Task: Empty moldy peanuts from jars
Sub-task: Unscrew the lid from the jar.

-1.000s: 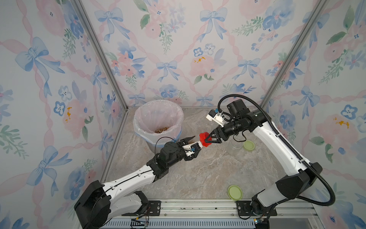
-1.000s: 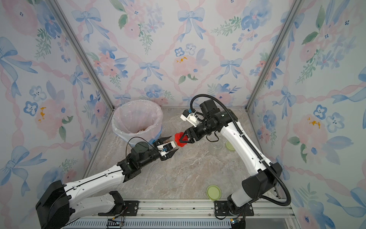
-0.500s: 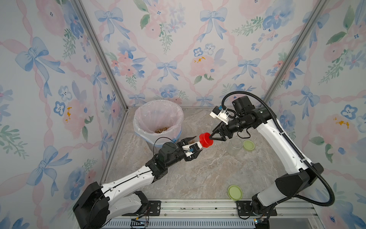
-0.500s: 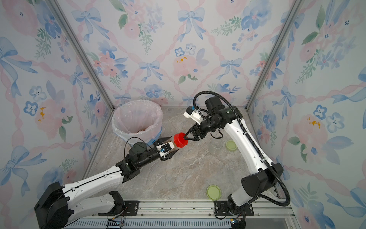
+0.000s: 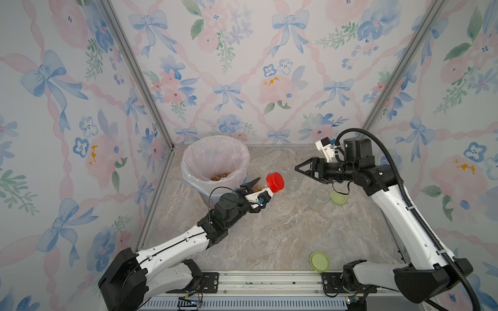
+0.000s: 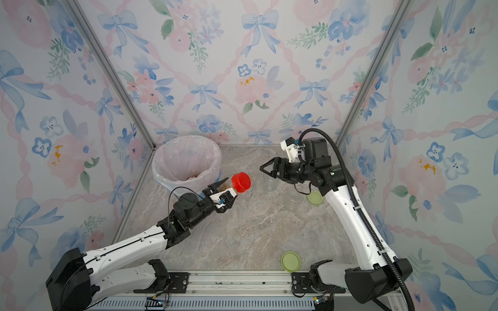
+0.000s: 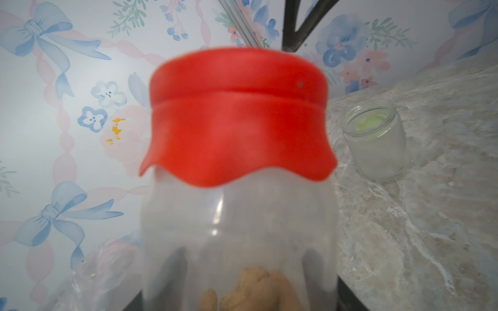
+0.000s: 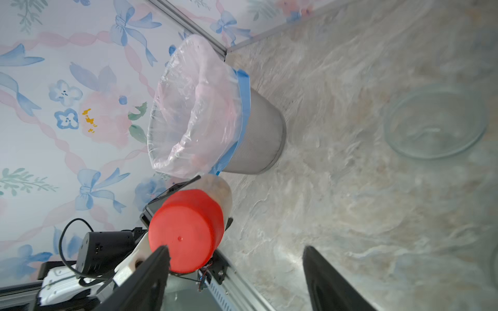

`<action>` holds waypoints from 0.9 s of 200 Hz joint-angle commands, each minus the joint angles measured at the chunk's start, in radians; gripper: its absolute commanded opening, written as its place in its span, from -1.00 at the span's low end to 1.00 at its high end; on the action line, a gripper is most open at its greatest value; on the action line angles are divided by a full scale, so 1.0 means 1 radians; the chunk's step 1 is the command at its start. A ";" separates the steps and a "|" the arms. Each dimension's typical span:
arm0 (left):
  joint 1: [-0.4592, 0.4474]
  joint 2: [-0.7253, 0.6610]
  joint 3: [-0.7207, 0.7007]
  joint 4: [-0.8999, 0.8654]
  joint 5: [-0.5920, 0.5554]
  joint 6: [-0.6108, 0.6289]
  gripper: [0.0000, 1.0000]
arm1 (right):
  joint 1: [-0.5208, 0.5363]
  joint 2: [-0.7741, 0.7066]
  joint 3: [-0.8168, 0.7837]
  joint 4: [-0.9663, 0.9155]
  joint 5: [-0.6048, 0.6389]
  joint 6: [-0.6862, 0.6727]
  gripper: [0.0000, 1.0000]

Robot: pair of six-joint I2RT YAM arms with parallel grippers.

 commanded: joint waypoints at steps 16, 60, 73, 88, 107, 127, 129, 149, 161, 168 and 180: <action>-0.021 0.021 0.038 0.054 -0.139 0.115 -1.00 | 0.113 0.028 0.064 0.000 0.075 0.273 0.57; -0.028 0.050 0.045 0.059 -0.128 0.113 -1.00 | 0.182 0.095 0.118 -0.003 0.084 0.284 0.61; -0.030 0.053 0.048 0.060 -0.127 0.113 -1.00 | 0.197 0.113 0.120 0.002 0.088 0.280 0.62; -0.034 0.054 0.047 0.059 -0.131 0.115 -1.00 | 0.211 0.132 0.115 0.009 0.097 0.280 0.63; -0.035 0.053 0.045 0.059 -0.135 0.119 -1.00 | 0.229 0.150 0.118 0.025 0.097 0.282 0.63; -0.034 0.056 0.044 0.058 -0.137 0.120 -1.00 | 0.236 0.164 0.123 0.018 0.110 0.268 0.64; -0.034 0.056 0.044 0.058 -0.136 0.119 -1.00 | 0.236 0.164 0.121 0.019 0.110 0.268 0.64; -0.034 0.057 0.045 0.059 -0.135 0.119 -1.00 | 0.236 0.162 0.105 0.046 0.109 0.278 0.64; -0.035 0.061 0.046 0.059 -0.136 0.121 -1.00 | 0.236 0.164 0.107 0.046 0.112 0.276 0.64; -0.034 0.063 0.047 0.060 -0.138 0.123 -1.00 | 0.237 0.165 0.104 0.046 0.115 0.274 0.63; -0.034 0.065 0.047 0.058 -0.138 0.125 -1.00 | 0.239 0.165 0.097 0.047 0.116 0.276 0.63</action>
